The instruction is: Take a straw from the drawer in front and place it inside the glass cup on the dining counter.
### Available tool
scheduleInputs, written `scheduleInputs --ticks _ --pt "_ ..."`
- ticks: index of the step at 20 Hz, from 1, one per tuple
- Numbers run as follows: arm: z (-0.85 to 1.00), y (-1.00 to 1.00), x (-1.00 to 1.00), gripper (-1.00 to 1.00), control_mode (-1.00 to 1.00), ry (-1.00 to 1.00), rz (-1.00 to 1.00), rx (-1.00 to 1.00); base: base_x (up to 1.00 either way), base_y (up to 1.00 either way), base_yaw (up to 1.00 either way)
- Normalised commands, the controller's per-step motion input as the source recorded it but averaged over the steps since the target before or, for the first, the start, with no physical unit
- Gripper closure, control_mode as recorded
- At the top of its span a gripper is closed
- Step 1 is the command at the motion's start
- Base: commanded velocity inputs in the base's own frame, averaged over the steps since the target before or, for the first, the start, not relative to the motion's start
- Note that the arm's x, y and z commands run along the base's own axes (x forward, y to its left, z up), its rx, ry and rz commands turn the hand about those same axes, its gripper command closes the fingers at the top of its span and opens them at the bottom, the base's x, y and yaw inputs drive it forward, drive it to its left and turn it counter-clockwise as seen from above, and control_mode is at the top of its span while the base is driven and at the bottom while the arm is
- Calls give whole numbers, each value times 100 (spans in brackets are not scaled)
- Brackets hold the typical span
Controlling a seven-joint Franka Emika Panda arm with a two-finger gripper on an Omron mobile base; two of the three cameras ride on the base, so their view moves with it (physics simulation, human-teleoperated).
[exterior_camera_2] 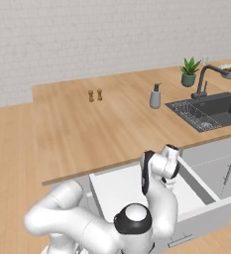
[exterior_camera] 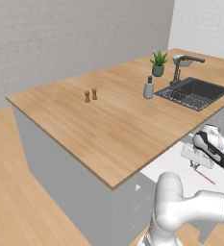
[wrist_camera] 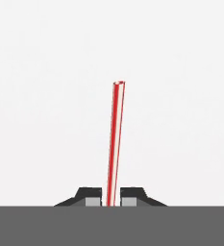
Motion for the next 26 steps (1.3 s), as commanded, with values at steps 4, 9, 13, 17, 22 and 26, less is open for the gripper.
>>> scheduleInputs --ticks 4,9,13,17,22,26 --pt "94 0 -35 100 -100 -14 0 -8 0 0 0" --pt "98 0 -40 100 -100 -11 -2 -8 0 0 0" --pt "96 2 -38 100 -100 -10 -6 -10 0 0 0" --pt "96 1 -39 100 -100 -10 -4 -10 0 0 0" --pt "91 8 -25 100 -100 -8 0 -9 0 0 0" --pt "60 24 -15 100 -100 -2 0 -4 0 0 0"
